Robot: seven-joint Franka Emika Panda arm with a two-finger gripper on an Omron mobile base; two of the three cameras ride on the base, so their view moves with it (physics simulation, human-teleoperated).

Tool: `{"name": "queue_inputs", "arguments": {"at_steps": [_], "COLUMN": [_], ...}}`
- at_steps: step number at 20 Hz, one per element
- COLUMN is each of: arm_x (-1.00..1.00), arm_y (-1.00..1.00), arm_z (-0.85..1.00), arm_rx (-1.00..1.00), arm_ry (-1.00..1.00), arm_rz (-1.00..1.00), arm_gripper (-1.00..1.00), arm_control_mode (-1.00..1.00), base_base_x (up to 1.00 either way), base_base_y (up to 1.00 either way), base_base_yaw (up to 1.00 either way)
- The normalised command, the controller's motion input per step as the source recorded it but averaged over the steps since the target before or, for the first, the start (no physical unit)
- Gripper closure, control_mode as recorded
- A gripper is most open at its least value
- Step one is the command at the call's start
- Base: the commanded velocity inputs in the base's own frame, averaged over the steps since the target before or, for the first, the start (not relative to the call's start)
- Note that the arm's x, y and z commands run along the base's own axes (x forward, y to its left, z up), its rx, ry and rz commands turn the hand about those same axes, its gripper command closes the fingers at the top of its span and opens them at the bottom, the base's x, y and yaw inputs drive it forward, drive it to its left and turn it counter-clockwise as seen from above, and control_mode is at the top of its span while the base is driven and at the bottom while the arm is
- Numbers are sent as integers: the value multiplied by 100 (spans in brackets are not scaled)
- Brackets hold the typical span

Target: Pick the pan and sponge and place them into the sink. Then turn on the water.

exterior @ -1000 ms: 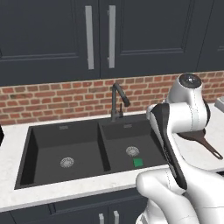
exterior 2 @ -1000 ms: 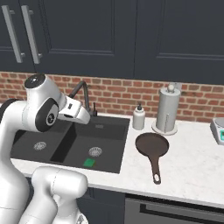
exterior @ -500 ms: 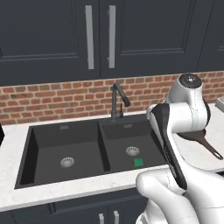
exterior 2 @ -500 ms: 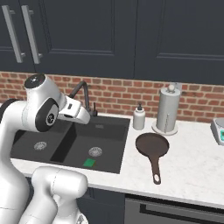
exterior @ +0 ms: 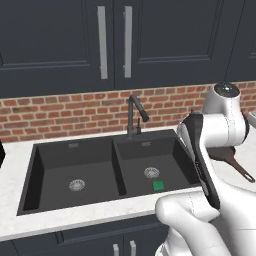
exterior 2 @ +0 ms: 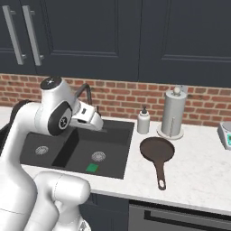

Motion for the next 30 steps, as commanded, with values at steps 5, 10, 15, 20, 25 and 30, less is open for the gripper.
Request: {"name": "queue_inputs", "arguments": {"at_steps": [5, 10, 15, 20, 25, 30], "arm_x": [-18, -34, -26, 0, 3, 1], "arm_y": [-59, -75, -68, -77, -63, -23], "arm_z": [-10, -23, -18, -31, -22, -25], "arm_rx": [0, 0, 1, 0, 0, 0], "arm_ry": [13, 13, 5, 11, 1, 1], "arm_rz": [0, 0, 0, 0, 0, 0], "arm_gripper": [-100, -100, -100, -100, -100, -100], "arm_control_mode": [-100, -100, -100, -100, -100, -100], "base_base_x": [0, 0, 0, 0, 0, 0], "base_base_y": [0, 0, 0, 0, 0, 0], "base_base_yaw": [0, 0, 0, 0, 0, 0]}}
